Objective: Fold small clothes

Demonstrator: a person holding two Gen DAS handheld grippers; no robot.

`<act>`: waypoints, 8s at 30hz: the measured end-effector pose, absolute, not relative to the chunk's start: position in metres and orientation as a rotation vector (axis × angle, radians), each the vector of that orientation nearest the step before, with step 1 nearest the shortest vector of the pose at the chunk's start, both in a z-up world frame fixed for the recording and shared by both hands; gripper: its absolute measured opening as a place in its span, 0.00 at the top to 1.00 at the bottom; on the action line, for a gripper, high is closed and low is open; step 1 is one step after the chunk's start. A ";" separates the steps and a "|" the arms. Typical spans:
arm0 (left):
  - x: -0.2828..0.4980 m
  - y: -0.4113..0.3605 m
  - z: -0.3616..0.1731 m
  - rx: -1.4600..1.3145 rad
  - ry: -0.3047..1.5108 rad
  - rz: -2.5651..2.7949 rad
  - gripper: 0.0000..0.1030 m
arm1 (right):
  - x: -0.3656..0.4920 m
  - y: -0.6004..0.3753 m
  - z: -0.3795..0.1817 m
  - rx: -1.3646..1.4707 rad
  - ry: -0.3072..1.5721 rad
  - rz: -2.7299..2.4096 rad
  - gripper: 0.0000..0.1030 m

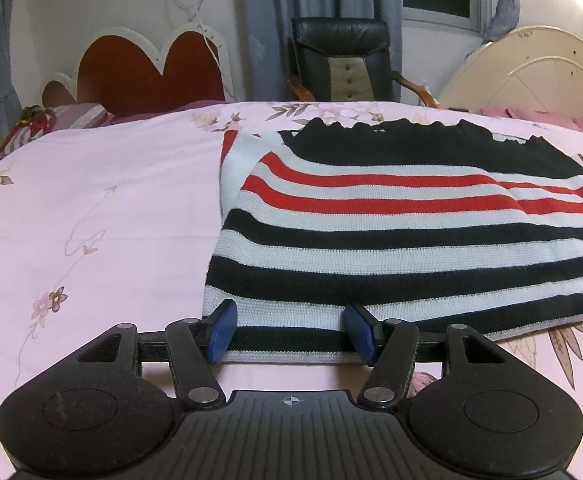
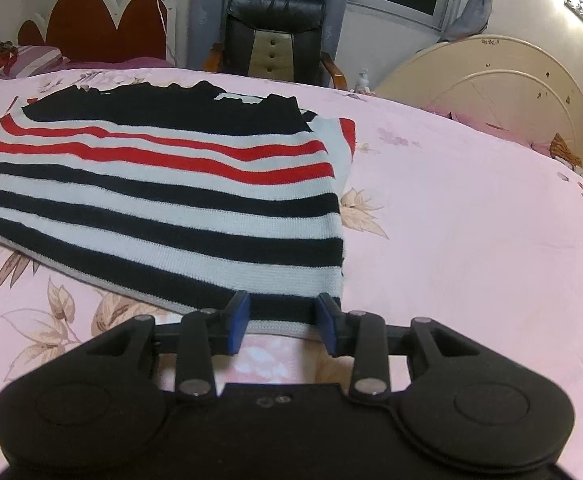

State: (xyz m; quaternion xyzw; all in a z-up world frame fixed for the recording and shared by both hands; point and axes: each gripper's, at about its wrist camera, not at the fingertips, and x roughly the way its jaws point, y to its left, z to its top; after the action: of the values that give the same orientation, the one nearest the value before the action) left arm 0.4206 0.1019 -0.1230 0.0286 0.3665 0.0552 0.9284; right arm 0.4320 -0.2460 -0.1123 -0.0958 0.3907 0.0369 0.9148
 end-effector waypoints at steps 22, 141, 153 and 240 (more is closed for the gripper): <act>0.367 0.182 -0.143 -0.807 0.758 0.025 0.41 | 0.405 -0.232 -0.079 -0.077 0.811 0.152 0.57; 0.539 -0.048 -0.119 -0.282 0.777 -0.234 0.30 | 0.498 -0.328 -0.097 0.383 0.720 0.373 0.82; 0.550 -0.041 -0.112 -0.281 0.774 -0.227 0.29 | 0.571 -0.348 -0.113 0.659 0.772 0.319 0.76; 0.446 -0.052 -0.095 -0.005 0.771 -0.166 0.00 | 0.443 -0.316 -0.060 0.233 0.755 0.304 0.34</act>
State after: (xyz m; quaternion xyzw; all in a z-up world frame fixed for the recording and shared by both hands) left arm 0.4457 -0.0520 -0.0950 -0.0024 0.3755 -0.0808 0.9233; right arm 0.4427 -0.3156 -0.0600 0.1130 0.3663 0.1475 0.9118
